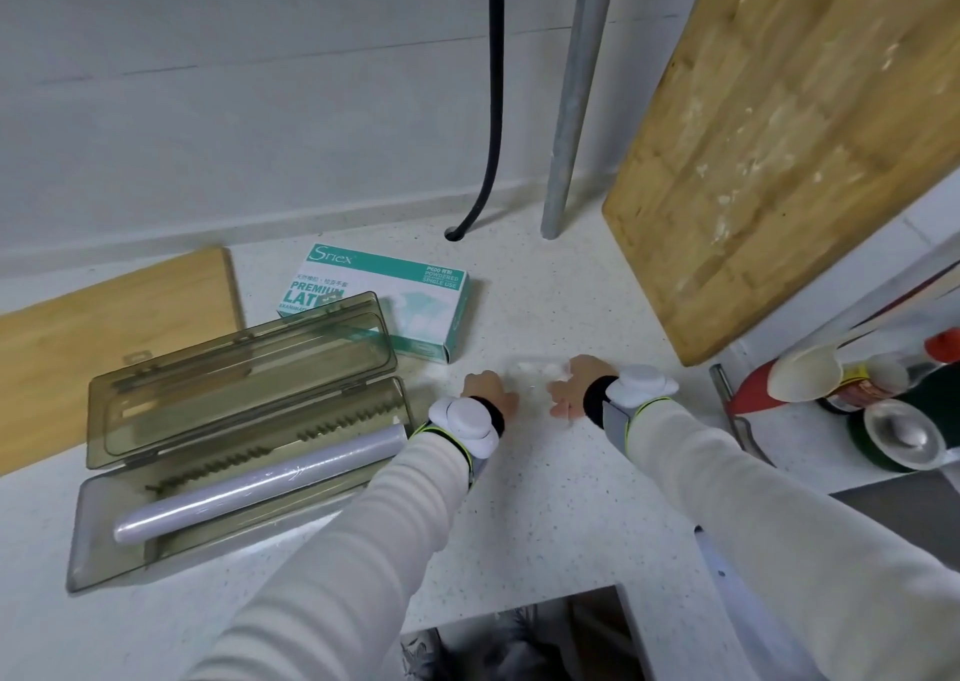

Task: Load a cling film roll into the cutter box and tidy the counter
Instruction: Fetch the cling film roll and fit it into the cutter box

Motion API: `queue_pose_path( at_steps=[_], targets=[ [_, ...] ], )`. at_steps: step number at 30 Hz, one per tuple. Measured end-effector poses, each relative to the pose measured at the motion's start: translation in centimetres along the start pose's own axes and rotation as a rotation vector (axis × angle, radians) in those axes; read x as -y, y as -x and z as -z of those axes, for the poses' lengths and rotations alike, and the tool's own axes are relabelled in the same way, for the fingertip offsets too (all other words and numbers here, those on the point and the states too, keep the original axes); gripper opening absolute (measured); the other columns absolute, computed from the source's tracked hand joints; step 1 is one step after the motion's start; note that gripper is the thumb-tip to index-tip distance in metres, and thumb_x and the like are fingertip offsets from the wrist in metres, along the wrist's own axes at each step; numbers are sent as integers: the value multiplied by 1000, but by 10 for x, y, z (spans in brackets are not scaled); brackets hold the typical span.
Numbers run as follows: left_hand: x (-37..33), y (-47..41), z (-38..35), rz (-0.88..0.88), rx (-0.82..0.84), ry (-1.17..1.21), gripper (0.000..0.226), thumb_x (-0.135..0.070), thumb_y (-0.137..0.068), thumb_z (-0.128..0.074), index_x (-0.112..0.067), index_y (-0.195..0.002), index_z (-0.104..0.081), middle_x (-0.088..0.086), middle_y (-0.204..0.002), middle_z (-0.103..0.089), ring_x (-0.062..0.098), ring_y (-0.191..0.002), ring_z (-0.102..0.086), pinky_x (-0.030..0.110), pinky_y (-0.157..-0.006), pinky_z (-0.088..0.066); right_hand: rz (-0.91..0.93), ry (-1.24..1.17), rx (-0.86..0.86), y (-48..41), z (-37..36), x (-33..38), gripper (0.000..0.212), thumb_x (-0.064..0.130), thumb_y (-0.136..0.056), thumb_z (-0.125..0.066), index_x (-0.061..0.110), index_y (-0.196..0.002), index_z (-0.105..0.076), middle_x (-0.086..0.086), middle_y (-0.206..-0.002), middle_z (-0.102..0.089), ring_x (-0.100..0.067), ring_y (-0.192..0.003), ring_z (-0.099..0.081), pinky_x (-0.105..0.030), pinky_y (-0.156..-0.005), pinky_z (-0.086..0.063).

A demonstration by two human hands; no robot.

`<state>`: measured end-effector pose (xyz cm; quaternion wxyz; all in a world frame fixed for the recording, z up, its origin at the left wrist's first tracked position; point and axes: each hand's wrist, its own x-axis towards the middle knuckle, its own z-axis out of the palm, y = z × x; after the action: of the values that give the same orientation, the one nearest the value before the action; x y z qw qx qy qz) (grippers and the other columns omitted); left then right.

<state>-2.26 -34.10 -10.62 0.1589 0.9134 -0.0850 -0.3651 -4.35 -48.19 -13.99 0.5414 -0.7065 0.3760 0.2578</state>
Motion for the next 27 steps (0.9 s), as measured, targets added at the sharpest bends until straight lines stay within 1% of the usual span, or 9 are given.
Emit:
queue_pose_path(
  at_steps=[2, 4, 6, 8, 10, 15, 19, 22, 27],
  targets=[
    [0, 4, 1, -16, -34, 15, 39, -23, -99, -37, 5, -123, -50, 21, -129, -52, 34, -117, -52, 36, -91, -45, 35, -45, -93, 3, 2, 6, 29, 1, -89, -32, 10, -62, -38, -11, -56, -42, -22, -44, -39, -24, -44, -38],
    [1, 7, 4, -32, -77, 37, 38, -23, -99, -38, 5, -123, -49, 21, -130, -50, 34, -116, -52, 35, -92, -44, 67, -60, -108, 13, 1, 16, 22, 3, -88, -37, 10, -68, -40, -11, -61, -46, -26, -54, -46, -34, -49, -47],
    [4, 11, 9, -47, -120, 65, 37, -23, -99, -40, 5, -122, -48, 21, -129, -49, 34, -115, -52, 35, -92, -43, 133, -53, -123, 20, -3, 25, 22, 9, -92, -44, 14, -71, -42, -12, -67, -55, -28, -62, -57, -47, -66, -55],
    [10, 14, 14, -56, -170, 100, 35, -21, -97, -42, 5, -119, -49, 22, -127, -51, 35, -112, -53, 35, -90, -44, 206, 24, -145, 24, -6, 29, 12, 13, -94, -46, 13, -83, -45, -10, -73, -57, -26, -67, -58, -47, -78, -54],
    [20, 19, 20, -78, -218, 120, 35, -21, -96, -45, 7, -117, -51, 23, -123, -54, 35, -110, -55, 36, -88, -45, 256, 60, -164, 30, -17, 36, 2, 12, -95, -44, 11, -95, -43, -5, -70, -54, -23, -62, -51, -38, -69, -51],
    [45, 30, 37, -90, -304, 162, 36, -22, -96, -46, 7, -118, -51, 24, -121, -56, 36, -112, -53, 38, -92, -44, 406, 115, -189, 55, -47, 53, 4, 18, -94, -45, 14, -92, -46, 0, -79, -58, -11, -48, -56, -9, -39, -41],
    [72, 40, 52, -131, -359, 252, 24, -14, -95, -46, 3, -106, -58, 22, -109, -61, 33, -104, -57, 33, -87, -44, 458, -12, -94, 80, -70, 72, 5, 19, -94, -49, 17, -95, -46, -8, -97, -57, -16, -48, -63, -25, -49, -51],
    [97, 50, 64, -173, -402, 296, 32, -10, -95, -46, -2, -123, -57, 15, -123, -62, 29, -115, -57, 30, -97, -43, 503, 21, -106, 97, -86, 83, 5, 16, -94, -47, 19, -98, -47, -9, -102, -56, -23, -60, -62, -34, -64, -54],
    [143, 69, 74, -256, -499, 274, 30, -10, -94, -49, -8, -121, -61, 9, -120, -65, 24, -107, -61, 24, -92, -44, 491, 11, -92, 110, -111, 89, 14, 8, -92, -39, 17, -100, -46, -13, -100, -63, -24, -55, -57, -29, -57, -49]
  ],
)
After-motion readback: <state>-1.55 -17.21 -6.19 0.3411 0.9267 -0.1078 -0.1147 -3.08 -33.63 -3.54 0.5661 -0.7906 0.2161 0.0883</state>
